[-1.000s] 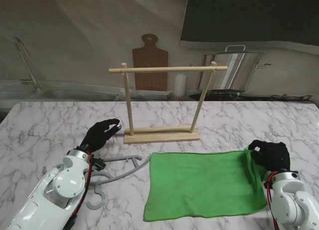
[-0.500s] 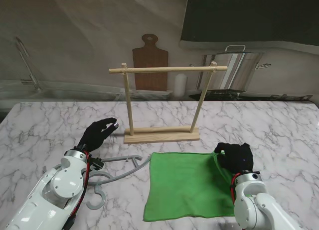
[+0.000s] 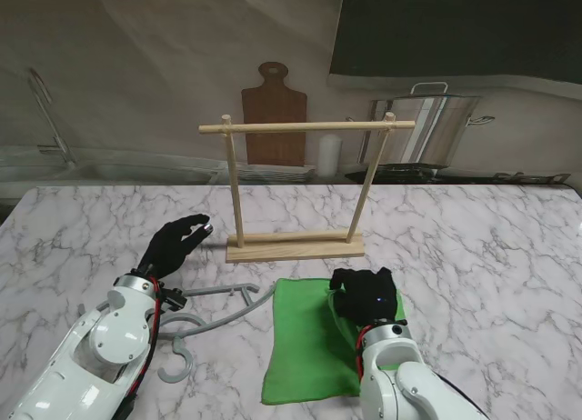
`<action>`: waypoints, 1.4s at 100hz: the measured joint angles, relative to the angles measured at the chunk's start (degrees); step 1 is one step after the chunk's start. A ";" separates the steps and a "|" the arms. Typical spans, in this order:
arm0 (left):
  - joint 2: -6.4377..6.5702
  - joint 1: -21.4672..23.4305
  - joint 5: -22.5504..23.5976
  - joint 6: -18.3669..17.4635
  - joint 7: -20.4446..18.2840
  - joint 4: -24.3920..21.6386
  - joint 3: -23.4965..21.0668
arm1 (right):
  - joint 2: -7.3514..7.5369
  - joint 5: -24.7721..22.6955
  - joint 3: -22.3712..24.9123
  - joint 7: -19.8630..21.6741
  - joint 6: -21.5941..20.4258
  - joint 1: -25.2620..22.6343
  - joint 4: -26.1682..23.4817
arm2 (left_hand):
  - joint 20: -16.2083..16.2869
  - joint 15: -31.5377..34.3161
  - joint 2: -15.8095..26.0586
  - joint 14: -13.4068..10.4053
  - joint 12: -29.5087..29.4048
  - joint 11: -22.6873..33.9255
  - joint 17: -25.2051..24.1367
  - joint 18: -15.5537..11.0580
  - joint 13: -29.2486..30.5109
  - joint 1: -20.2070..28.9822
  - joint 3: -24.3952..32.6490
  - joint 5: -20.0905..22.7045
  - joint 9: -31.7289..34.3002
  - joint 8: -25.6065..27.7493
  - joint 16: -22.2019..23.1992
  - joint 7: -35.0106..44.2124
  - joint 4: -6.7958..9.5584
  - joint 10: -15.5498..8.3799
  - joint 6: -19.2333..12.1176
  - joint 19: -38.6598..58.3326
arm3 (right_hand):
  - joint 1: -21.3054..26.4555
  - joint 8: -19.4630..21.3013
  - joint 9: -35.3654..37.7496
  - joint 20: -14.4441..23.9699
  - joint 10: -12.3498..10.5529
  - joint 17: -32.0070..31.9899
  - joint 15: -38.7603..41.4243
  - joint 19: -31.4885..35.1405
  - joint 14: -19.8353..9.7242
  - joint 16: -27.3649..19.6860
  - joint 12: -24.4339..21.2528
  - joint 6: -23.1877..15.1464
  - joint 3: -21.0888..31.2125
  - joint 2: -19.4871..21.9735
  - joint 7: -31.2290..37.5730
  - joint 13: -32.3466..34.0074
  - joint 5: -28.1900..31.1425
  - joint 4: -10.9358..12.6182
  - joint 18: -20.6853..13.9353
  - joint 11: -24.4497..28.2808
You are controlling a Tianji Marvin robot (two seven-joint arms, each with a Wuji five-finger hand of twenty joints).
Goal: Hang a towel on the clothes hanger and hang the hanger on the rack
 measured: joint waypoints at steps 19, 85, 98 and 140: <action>-0.03 0.23 0.12 -0.18 0.34 -0.03 -0.31 | -1.04 2.16 -5.81 0.72 1.70 3.97 1.25 | 0.00 0.00 0.00 0.00 0.00 0.00 0.00 0.00 0.00 0.00 0.00 0.00 0.00 0.00 0.00 0.00 0.00 0.00 0.00 0.00 | 0.00 -0.52 0.00 0.27 0.07 0.12 -0.05 1.03 0.20 -0.24 -0.69 0.15 0.01 0.00 0.00 0.04 0.01 0.00 0.00 0.02; 0.00 0.15 0.20 0.00 -0.01 -0.05 -0.04 | 1.03 5.78 -5.93 16.48 -5.35 3.59 0.86 | 0.00 0.00 0.00 0.00 0.00 0.00 0.00 0.00 0.00 0.00 0.00 0.00 0.00 0.00 0.00 0.00 0.00 0.00 0.00 0.00 | -31.48 -7.08 -49.05 -0.96 0.89 -16.92 -29.03 -10.43 0.31 -12.06 -23.57 -16.93 -27.14 18.28 -24.70 -34.61 -25.55 6.46 2.39 -26.07; 0.01 0.09 0.21 0.03 -0.05 -0.04 0.06 | 1.26 4.86 -4.66 15.52 -7.70 2.79 0.36 | 0.00 0.00 0.00 0.00 0.00 0.00 0.00 0.00 0.00 0.00 0.00 0.00 0.00 0.00 0.00 0.00 0.00 0.00 0.00 0.00 | -34.24 -6.97 -54.68 1.03 0.90 -18.19 -26.77 -9.99 -0.24 -10.50 -20.52 -16.14 -27.61 20.34 -25.47 -38.51 -27.66 6.46 2.43 -22.59; 0.01 0.02 0.48 0.34 -0.10 -0.04 0.11 | 0.88 -2.78 12.79 17.65 -21.85 -4.74 -1.89 | 0.01 0.00 0.00 0.00 0.00 0.00 0.00 0.00 0.00 0.00 0.00 0.00 0.00 0.00 0.00 0.00 0.00 0.00 0.00 0.00 | -34.95 -4.13 -57.10 0.47 -0.64 -18.58 -35.20 -13.39 -0.52 -18.07 -28.01 -9.74 -21.66 10.42 -30.97 -41.97 -32.55 6.46 2.39 -27.55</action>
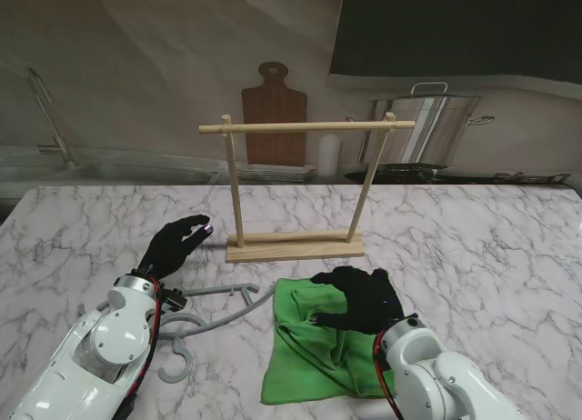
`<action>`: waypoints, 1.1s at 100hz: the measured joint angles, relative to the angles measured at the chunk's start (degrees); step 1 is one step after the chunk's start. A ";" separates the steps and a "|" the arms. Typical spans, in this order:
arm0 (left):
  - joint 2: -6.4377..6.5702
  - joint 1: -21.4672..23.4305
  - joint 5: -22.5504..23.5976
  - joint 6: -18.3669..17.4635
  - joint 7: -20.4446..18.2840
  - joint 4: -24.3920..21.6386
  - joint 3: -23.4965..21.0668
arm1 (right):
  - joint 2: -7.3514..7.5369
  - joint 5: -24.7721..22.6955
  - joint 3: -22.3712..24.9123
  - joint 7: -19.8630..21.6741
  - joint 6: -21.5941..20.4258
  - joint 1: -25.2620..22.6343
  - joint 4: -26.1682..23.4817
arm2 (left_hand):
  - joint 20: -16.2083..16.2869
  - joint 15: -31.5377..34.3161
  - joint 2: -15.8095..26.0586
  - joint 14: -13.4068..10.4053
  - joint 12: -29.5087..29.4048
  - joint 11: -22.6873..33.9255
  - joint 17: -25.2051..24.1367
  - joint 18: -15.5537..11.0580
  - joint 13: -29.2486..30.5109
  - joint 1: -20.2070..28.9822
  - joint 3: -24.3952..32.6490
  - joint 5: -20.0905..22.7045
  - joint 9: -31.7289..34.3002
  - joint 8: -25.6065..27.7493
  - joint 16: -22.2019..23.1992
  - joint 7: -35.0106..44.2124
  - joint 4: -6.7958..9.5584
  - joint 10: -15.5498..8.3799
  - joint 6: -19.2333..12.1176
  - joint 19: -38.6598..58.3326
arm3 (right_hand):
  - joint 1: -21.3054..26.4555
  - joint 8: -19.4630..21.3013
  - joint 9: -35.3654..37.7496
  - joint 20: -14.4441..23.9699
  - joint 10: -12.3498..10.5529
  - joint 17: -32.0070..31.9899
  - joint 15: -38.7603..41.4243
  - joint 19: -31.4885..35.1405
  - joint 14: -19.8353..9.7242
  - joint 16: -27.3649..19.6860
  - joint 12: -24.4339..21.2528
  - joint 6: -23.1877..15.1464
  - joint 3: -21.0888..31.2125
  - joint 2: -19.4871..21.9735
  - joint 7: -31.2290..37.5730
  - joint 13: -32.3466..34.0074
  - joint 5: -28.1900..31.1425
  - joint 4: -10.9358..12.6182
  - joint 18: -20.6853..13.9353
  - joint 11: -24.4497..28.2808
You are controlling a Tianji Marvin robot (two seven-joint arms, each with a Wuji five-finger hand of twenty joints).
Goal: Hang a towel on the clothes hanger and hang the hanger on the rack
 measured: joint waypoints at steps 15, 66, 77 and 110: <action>0.05 0.00 0.23 0.38 -0.22 -0.05 0.11 | 0.63 -1.82 8.64 0.30 -6.46 -2.72 0.14 | 0.00 0.00 0.00 0.00 0.00 0.00 0.00 0.00 0.00 0.00 0.00 0.00 0.00 0.00 0.00 0.00 0.00 0.00 0.00 0.00 | -5.20 0.05 -4.79 -1.19 -1.29 -0.13 -4.22 -4.16 0.56 -3.50 -1.53 -0.05 5.39 -3.18 -15.53 -2.73 -4.91 -0.78 -0.05 -2.93; 0.30 -0.63 0.63 1.24 -1.38 0.01 1.52 | 3.65 -10.29 16.95 6.46 -16.27 -4.41 7.13 | 0.00 0.00 0.00 0.00 0.00 0.00 0.00 0.00 0.00 0.00 0.00 0.00 -0.01 0.00 0.00 0.00 0.00 0.00 0.00 0.00 | -10.81 -18.84 -7.25 -14.13 -2.03 -4.28 -8.15 -15.95 0.72 -11.57 -8.78 2.86 9.40 -7.19 -20.85 -10.49 -4.35 -3.66 -0.07 -18.71; 0.31 -0.68 0.71 1.24 -1.43 0.04 1.58 | 4.28 -12.54 15.22 6.46 -15.92 -3.53 8.54 | 0.00 0.00 0.00 0.00 0.00 0.00 0.00 0.00 0.00 0.00 0.00 0.00 -0.05 0.00 0.00 0.00 0.00 0.00 0.00 0.00 | -10.94 -18.85 -7.24 -16.16 -2.03 -5.34 -8.21 -15.84 0.61 -11.80 -11.34 2.86 9.40 -7.16 -21.36 -11.25 -4.35 -3.68 0.52 -22.80; 0.34 -0.78 0.68 1.21 -1.68 0.10 1.70 | 4.56 -18.17 11.36 6.06 -11.48 -3.14 9.24 | 0.00 -0.03 0.00 0.00 0.00 0.00 -0.07 0.00 -0.01 0.00 0.00 0.00 -0.10 0.00 0.00 0.00 0.00 0.00 0.00 0.00 | -11.54 -18.86 -8.09 -17.86 -2.07 -6.18 -8.26 -15.31 0.55 -12.23 -13.36 2.99 9.73 -7.11 -21.40 -12.60 -4.35 -3.77 1.26 -24.42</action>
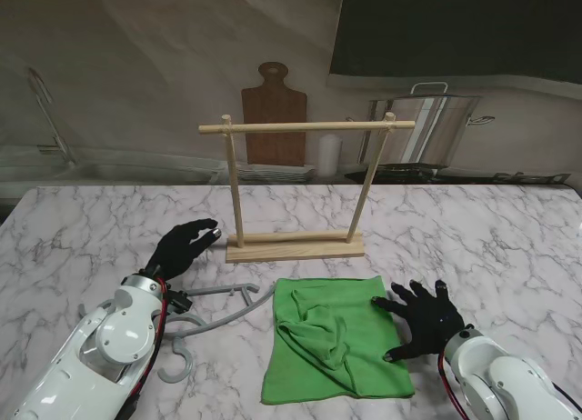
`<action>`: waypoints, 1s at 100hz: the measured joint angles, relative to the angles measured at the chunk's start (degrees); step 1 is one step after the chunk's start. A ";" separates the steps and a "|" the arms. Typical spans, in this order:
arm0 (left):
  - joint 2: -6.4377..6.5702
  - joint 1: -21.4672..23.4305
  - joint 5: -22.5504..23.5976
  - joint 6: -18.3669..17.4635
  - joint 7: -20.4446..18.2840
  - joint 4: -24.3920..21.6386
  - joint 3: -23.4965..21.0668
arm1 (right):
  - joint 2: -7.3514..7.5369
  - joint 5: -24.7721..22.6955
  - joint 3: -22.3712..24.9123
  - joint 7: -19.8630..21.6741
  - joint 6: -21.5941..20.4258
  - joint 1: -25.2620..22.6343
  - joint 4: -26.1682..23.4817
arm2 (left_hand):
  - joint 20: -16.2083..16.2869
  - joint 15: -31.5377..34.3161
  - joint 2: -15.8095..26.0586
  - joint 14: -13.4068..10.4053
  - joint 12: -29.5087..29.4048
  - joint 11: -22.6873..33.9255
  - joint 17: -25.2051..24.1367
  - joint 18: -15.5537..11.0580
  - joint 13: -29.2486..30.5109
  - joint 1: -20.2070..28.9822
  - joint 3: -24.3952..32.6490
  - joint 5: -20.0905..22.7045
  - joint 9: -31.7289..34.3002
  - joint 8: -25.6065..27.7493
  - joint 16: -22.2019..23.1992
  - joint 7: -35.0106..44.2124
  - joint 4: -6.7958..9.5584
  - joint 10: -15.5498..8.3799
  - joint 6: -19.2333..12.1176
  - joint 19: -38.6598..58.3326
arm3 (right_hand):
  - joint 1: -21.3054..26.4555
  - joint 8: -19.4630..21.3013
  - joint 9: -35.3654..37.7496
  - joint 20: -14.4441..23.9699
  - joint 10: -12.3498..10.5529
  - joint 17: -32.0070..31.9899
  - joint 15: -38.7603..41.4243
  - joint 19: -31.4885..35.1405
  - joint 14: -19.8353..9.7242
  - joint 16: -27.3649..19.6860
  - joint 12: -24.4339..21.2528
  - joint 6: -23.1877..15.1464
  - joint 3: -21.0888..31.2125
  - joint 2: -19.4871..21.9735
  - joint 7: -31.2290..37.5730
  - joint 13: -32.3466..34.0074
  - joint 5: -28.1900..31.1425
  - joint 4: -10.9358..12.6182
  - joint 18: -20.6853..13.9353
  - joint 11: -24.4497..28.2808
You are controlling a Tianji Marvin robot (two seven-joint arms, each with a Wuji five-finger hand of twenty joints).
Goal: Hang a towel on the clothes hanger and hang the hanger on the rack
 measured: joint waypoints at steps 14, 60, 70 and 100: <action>0.00 0.00 0.02 -0.12 0.05 0.04 0.01 | 0.07 -0.16 -1.05 0.29 0.61 0.23 0.43 | 0.00 -0.05 0.00 0.00 0.00 -0.17 -0.56 0.00 -0.02 0.00 0.00 -0.39 -0.76 0.00 0.00 -0.04 0.00 -0.02 0.00 0.00 | 0.02 -0.33 -0.59 -0.48 2.17 -0.04 0.00 0.01 0.00 -0.01 -0.01 4.89 0.39 0.00 -0.70 -0.01 0.00 0.00 0.09 -0.03; 0.00 -0.01 0.29 -0.38 0.24 0.22 -0.02 | 0.33 -1.23 -3.06 1.14 1.70 1.51 0.55 | 0.00 -0.29 0.00 -0.01 0.00 -0.25 -0.59 0.00 -0.37 0.00 0.00 -0.39 -2.13 0.00 0.00 -0.04 0.00 -0.04 0.00 0.00 | 13.51 17.37 1.10 -0.51 -0.22 0.44 -0.01 0.01 -5.54 -0.06 -0.01 4.98 -12.59 -1.62 3.09 0.97 -1.07 -0.19 -1.66 0.14; 0.00 -0.01 0.31 -0.42 0.24 0.22 -0.02 | 0.34 0.41 -3.74 -0.64 2.76 1.85 0.89 | 0.00 -0.33 0.00 -0.01 0.00 -0.25 -0.60 0.00 -0.38 0.00 0.00 -0.39 -2.13 0.00 0.00 -0.04 0.00 -0.04 0.00 0.00 | 23.38 17.97 5.55 -0.51 -3.09 1.38 -0.01 0.02 -8.04 -0.06 -0.01 2.50 -23.04 3.58 13.19 3.29 1.41 -0.20 -3.75 0.23; 0.02 0.00 0.33 -0.62 0.20 0.22 0.01 | -0.20 4.59 -5.05 -5.87 4.59 2.69 2.45 | 0.00 -0.43 0.00 -0.02 0.00 -0.26 -0.60 0.00 -0.63 0.00 0.00 -0.39 -2.14 0.00 0.00 -0.04 0.00 -0.05 0.00 0.00 | 34.02 2.54 18.49 -0.51 -12.22 3.46 0.05 0.18 -13.24 0.42 1.46 2.04 2.73 6.76 24.80 9.40 13.15 -2.12 -7.87 0.94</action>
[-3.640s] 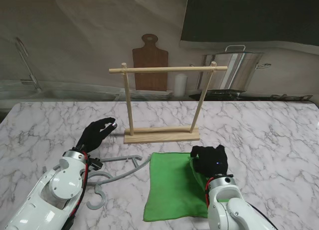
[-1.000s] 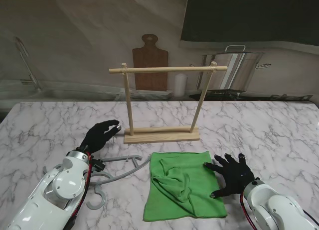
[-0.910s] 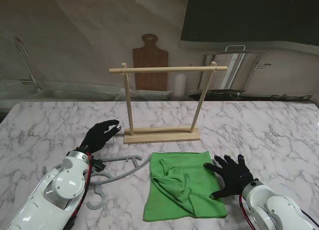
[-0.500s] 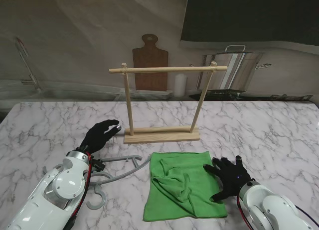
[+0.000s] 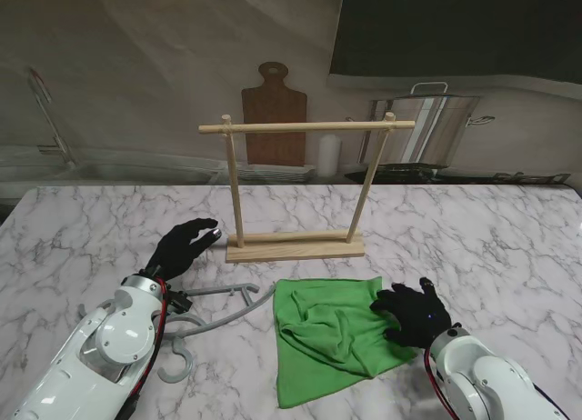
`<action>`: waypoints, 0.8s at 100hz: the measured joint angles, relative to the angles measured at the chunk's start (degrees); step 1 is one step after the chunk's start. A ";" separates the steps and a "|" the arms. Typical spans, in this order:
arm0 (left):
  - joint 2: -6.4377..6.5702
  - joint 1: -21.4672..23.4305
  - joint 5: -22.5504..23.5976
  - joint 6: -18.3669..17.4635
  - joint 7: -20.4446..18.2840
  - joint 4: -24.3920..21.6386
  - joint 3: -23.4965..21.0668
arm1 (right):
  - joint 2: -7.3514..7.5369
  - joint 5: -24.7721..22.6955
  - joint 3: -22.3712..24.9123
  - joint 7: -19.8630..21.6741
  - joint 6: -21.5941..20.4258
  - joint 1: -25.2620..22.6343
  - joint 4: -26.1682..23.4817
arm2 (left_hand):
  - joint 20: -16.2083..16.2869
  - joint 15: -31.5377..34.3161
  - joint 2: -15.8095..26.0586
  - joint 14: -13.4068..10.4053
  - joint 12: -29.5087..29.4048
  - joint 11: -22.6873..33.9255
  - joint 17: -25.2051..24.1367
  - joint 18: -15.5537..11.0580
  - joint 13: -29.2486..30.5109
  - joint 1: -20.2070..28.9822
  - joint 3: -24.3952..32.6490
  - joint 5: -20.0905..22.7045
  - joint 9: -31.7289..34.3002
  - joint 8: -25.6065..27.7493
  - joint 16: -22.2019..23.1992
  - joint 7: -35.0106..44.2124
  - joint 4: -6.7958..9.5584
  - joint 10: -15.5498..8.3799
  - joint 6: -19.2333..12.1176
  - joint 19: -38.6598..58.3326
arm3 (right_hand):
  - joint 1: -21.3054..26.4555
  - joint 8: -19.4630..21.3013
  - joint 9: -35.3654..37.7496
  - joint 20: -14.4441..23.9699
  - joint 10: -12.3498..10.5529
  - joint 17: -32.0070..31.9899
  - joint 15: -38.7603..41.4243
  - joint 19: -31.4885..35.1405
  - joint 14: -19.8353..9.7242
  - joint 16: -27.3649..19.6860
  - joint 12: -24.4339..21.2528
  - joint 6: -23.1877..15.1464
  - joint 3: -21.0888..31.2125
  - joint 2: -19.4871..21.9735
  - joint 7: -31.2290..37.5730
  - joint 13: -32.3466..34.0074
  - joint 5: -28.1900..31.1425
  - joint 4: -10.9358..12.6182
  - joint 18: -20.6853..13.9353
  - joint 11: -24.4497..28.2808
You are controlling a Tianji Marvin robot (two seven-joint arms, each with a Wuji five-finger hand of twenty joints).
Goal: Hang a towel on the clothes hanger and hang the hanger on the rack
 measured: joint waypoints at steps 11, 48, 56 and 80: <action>0.00 -0.02 0.00 -0.05 0.00 0.03 0.07 | -0.34 1.57 -0.35 -3.85 0.06 0.15 1.46 | 0.01 -0.10 0.00 -0.02 0.00 0.00 -0.01 0.00 -0.22 0.00 0.00 0.00 -0.01 0.00 0.00 0.00 0.00 0.00 0.00 0.00 | 3.34 -5.75 5.55 0.00 -1.51 1.07 0.07 0.65 -1.28 0.38 0.84 -0.09 0.12 -1.30 3.18 2.91 5.07 -1.11 -1.31 0.13; 0.00 -0.11 -0.06 -0.21 0.15 0.18 0.26 | -1.38 4.06 -0.38 -13.15 -2.51 0.11 4.33 | 0.01 -0.11 0.00 -0.02 0.00 -0.02 -0.02 0.00 -0.24 -0.06 0.00 0.00 -0.70 0.00 0.00 0.00 0.00 -0.02 0.00 0.00 | 6.09 19.67 16.34 0.00 7.72 4.53 12.60 2.69 3.97 8.56 17.92 2.88 1.30 -1.71 28.45 14.89 19.61 -1.11 -1.41 34.64; -0.01 -0.11 -0.06 -0.21 0.20 0.18 0.27 | -1.79 4.33 0.74 -14.73 -3.72 -0.93 4.47 | 0.01 -0.11 0.00 -0.02 0.00 -0.02 -0.02 -0.01 -0.25 -0.07 0.00 0.00 -0.70 0.00 0.00 0.00 0.00 -0.02 0.00 0.00 | 6.09 22.86 19.11 0.00 8.67 4.58 16.19 3.12 4.55 11.34 20.26 4.36 1.30 -1.24 28.89 16.77 20.54 -1.17 -0.82 38.29; -0.02 -0.11 0.00 -0.20 0.21 0.18 0.30 | -2.64 4.57 6.52 -15.01 -6.47 -4.99 -1.23 | 0.01 -0.12 0.00 -0.02 0.00 -0.02 -0.02 -0.01 -0.26 -0.07 0.00 0.00 -0.70 0.00 0.00 0.00 0.00 -0.04 0.00 0.00 | 5.96 28.16 20.92 0.00 10.70 5.87 20.53 5.10 6.47 15.29 25.01 7.15 1.30 -0.60 30.57 20.21 21.79 -1.22 -0.07 42.12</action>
